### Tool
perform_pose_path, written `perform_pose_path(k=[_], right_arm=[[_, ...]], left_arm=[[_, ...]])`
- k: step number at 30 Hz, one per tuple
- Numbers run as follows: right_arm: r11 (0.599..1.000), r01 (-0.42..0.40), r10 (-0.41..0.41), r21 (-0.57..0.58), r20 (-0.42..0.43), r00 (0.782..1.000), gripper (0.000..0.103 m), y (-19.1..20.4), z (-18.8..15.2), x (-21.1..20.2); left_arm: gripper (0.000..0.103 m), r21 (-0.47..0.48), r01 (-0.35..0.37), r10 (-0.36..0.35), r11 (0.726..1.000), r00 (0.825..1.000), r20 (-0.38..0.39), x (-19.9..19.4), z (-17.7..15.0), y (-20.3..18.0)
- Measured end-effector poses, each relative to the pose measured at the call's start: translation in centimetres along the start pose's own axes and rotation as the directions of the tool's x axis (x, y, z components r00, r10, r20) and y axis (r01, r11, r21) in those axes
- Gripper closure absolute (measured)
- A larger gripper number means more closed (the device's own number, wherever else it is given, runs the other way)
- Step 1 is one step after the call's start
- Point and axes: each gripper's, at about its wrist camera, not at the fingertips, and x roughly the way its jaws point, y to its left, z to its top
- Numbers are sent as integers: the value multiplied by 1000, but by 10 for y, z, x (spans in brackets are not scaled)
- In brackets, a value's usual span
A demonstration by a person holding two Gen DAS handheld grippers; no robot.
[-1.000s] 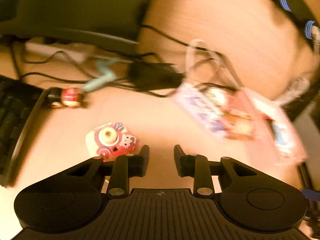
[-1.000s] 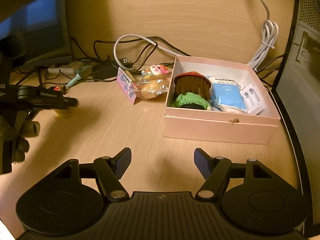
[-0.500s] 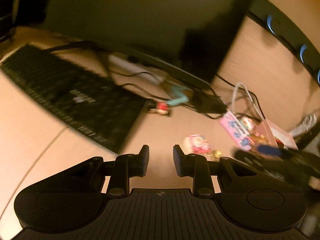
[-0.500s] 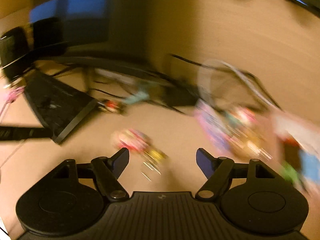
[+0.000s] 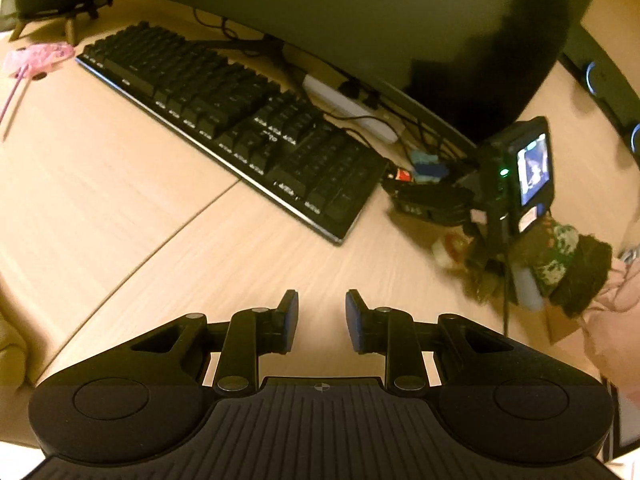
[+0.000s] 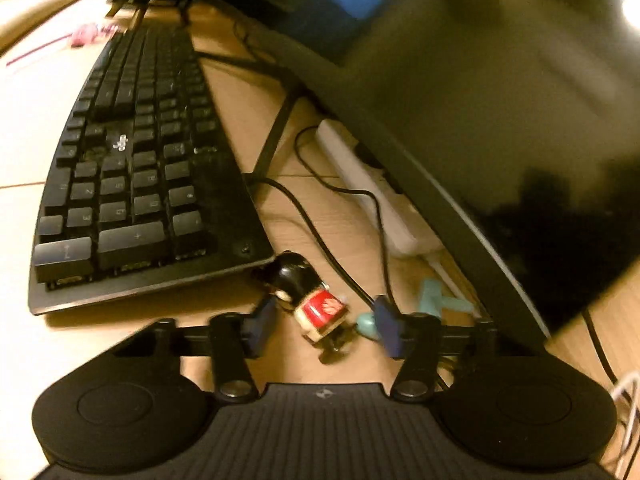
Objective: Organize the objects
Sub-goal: 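Move the right tool to the small red figurine and grasp it, then lift the red figurine with the right tool while the left tool grasps the teal clip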
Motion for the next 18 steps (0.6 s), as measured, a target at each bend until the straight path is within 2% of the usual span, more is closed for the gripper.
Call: perform_pose_path(k=[1,5,11,13,16,18], right_arm=[[1000,2,-3,-9,-7,1000,73,1,1,1],[1000,-7,7,3,-16,1000,73,0,-6,-14],[994,-16,23,108,-63,998,74,-15,-50,-63],[987,6,8,160,-85,996,74,-21,-67,-82],[973,83,-59,216,-114,992,74,-30,-85,-104],[947,118,-83,299,-127,988,74,-44,-96,-123]], left_arm=[[75,-4,5,-5,1000,1000,2,1,2,-1],[75,21,30,-30,999,1000,3,13,13,-10],[75,71,71,-69,995,997,-34,38,21,-34],[75,107,89,-84,990,995,-52,49,22,-48],[75,168,126,-116,978,991,-74,66,27,-71],[75,227,149,-134,962,988,-81,76,29,-89]])
